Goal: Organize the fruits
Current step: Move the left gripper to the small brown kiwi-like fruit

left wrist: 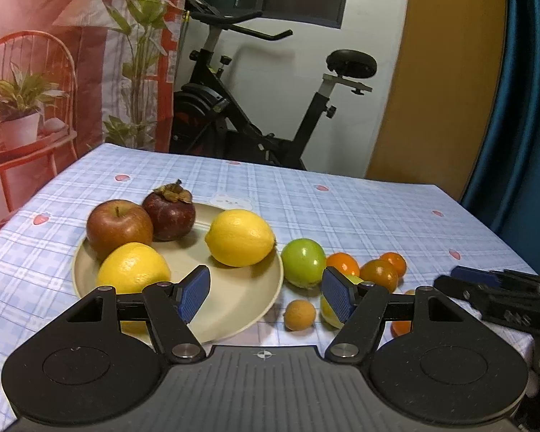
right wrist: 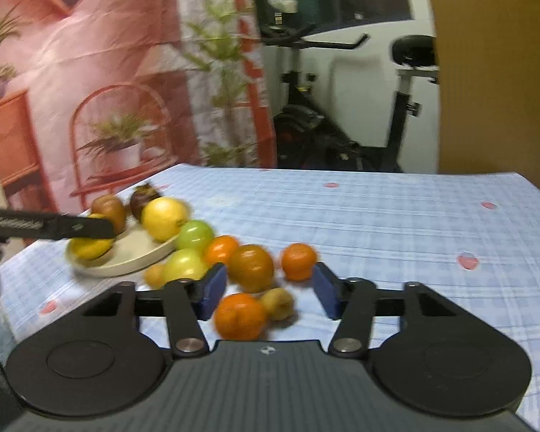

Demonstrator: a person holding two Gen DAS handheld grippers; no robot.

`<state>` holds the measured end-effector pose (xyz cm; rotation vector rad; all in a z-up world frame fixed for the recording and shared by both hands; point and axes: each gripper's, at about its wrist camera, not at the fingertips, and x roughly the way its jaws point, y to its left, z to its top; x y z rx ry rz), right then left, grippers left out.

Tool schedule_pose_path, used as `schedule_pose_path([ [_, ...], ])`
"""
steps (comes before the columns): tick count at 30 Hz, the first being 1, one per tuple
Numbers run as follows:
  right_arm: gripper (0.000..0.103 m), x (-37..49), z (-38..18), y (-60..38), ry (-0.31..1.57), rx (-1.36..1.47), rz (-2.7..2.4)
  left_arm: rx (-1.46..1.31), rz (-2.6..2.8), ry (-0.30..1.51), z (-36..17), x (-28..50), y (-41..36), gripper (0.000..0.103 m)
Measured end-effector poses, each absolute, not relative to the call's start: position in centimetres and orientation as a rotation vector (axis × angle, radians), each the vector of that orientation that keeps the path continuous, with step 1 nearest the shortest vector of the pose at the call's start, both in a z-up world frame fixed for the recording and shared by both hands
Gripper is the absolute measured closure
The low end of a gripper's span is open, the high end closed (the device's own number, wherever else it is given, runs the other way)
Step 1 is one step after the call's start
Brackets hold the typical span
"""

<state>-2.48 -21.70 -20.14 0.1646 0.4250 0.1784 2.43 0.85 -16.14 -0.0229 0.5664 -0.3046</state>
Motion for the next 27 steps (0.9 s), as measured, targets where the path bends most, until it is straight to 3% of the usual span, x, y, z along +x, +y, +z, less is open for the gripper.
schedule_pose_path([
  [3, 0.070, -1.3, -20.8, -22.8, 0.449, 0.191, 0.150, -0.002, -0.316, 0.586, -16.4, 2.6, 0.5, 0.032],
  [5, 0.071, -0.5, -21.2, -23.3, 0.469, 0.199, 0.151, 0.012, -0.323, 0.596, -16.6, 2.7, 0.2, 0.032],
  [27, 0.071, 1.5, -22.1, -24.3, 0.567, 0.323, 0.295, 0.025, -0.388, 0.636, -17.6, 3.0, -0.7, 0.034],
])
